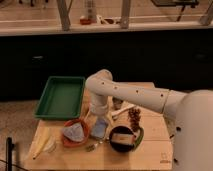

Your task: Place sponge in plastic cup

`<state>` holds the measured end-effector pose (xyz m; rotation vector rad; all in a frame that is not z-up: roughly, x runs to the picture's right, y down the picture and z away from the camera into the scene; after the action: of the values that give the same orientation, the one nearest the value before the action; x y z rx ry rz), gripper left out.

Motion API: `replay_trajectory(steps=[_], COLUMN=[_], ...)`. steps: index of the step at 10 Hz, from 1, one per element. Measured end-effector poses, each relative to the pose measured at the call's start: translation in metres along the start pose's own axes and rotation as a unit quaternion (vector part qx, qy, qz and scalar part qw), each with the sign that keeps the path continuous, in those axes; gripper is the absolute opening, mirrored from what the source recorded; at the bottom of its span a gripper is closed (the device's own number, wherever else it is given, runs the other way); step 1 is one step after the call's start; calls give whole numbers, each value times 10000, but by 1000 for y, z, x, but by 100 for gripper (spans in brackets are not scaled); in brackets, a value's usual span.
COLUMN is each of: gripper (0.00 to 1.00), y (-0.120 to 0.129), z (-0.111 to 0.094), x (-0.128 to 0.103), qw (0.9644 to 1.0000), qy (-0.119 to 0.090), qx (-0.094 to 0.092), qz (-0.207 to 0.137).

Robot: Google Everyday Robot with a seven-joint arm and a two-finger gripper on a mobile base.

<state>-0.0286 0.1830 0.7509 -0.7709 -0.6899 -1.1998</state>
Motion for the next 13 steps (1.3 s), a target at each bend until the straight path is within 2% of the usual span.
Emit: replay_trajectory(steps=[13], gripper=[80], y=[3], z=[-4], x=[4], qw=[10000], qy=[-25], qx=[-13], qz=[-36])
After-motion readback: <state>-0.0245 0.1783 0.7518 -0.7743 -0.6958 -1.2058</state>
